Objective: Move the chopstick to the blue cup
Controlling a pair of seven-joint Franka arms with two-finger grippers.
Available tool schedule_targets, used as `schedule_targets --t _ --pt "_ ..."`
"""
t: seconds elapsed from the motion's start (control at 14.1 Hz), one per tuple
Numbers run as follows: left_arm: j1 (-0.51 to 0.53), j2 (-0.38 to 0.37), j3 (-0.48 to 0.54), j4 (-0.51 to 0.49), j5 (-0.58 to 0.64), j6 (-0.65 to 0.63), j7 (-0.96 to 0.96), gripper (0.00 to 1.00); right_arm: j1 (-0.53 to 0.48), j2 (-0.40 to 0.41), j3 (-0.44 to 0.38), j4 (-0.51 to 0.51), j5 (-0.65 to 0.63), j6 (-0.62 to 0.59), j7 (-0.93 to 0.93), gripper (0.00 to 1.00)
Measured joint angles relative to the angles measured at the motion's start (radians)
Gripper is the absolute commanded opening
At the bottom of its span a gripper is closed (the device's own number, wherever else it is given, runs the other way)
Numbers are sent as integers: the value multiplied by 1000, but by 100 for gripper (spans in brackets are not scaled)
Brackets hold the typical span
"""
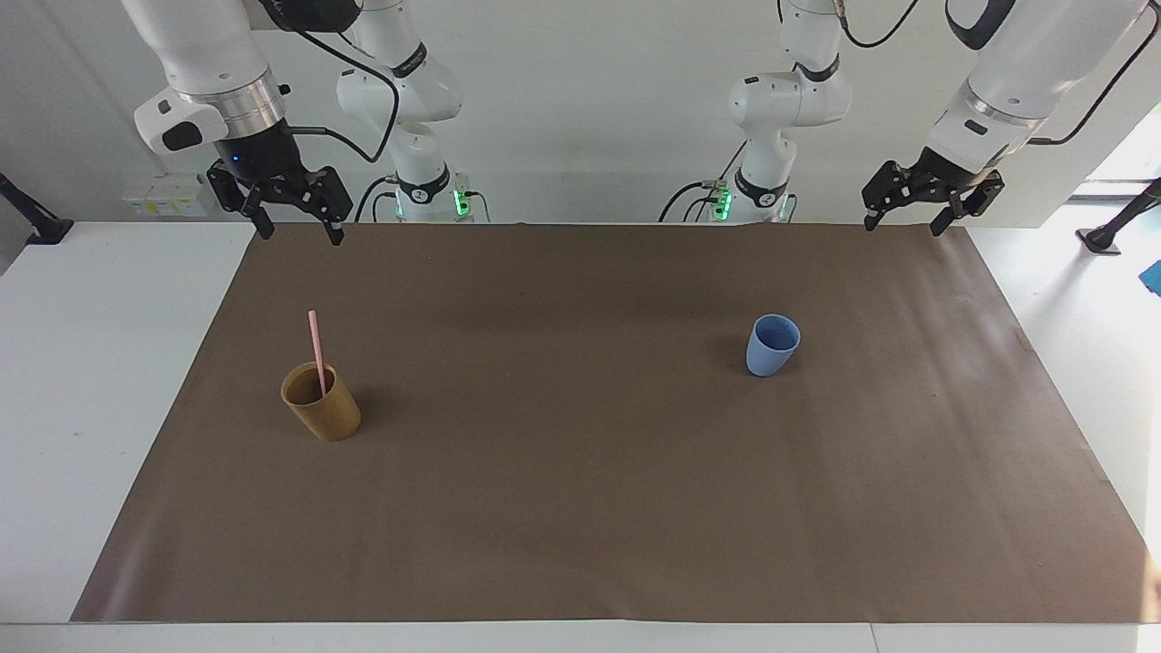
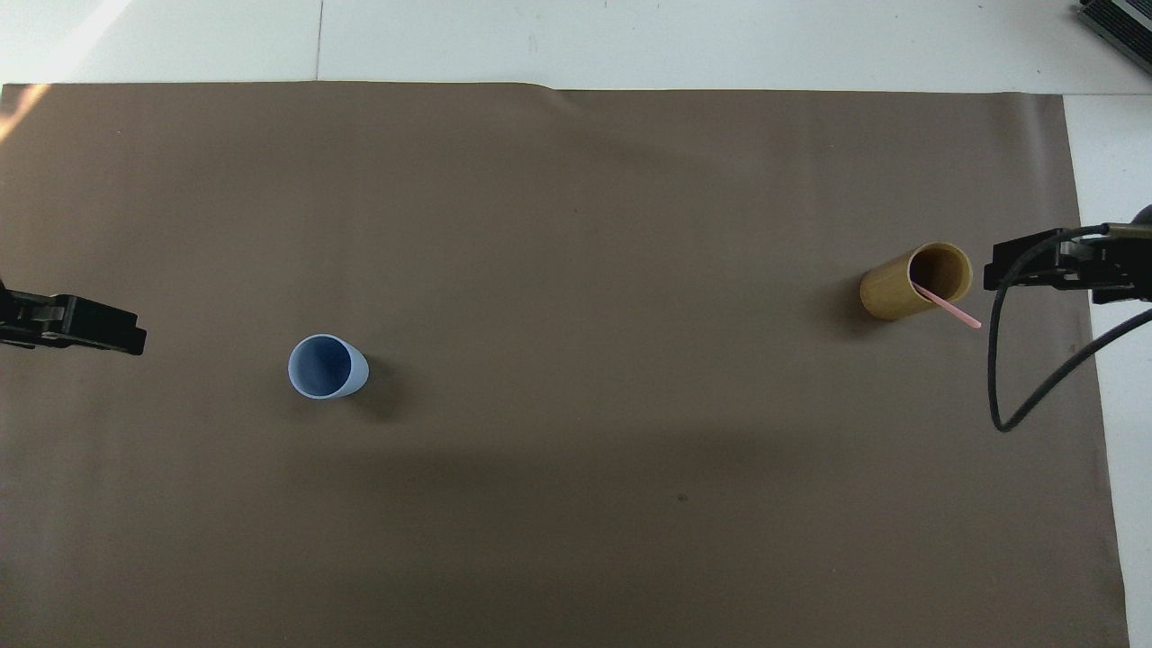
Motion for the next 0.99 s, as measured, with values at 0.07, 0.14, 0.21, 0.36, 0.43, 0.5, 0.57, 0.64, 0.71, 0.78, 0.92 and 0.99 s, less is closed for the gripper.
schedule_targets --t 0.07,0.14,0.21,0.36,0.43,0.5,0.57,0.64,0.71,0.78,0.92,0.99 --pt "0 0 0 0 0 0 0 100 0 0 0 0 0 0 0 100" --pt "0 0 0 0 0 0 0 100 0 0 0 0 0 0 0 100" --pt "1 0 0 0 0 0 1 100 0 0 0 0 0 0 0 100" --pt "1 0 0 0 0 0 1 100 0 0 0 0 0 0 0 100" --pt "1 -1 0 0 0 0 1 100 0 0 0 0 0 0 0 100" --pt "1 -1 0 0 0 0 1 100 0 0 0 0 0 0 0 100" --pt "1 -1 0 -1 0 0 1 100 0 0 0 0 0 0 0 100" --pt "1 -1 0 -3 0 0 1 100 0 0 0 0 0 0 0 100" --pt "1 -1 0 -5 0 0 1 100 0 0 0 0 0 0 0 100" --pt "1 -1 0 -10 0 0 1 100 0 0 0 0 0 0 0 100" --pt "1 -2 -2 -31 0 2 1 100 0 0 0 0 0 0 0 100" --pt "1 -2 -3 -44 0 5 1 100 0 0 0 0 0 0 0 100"
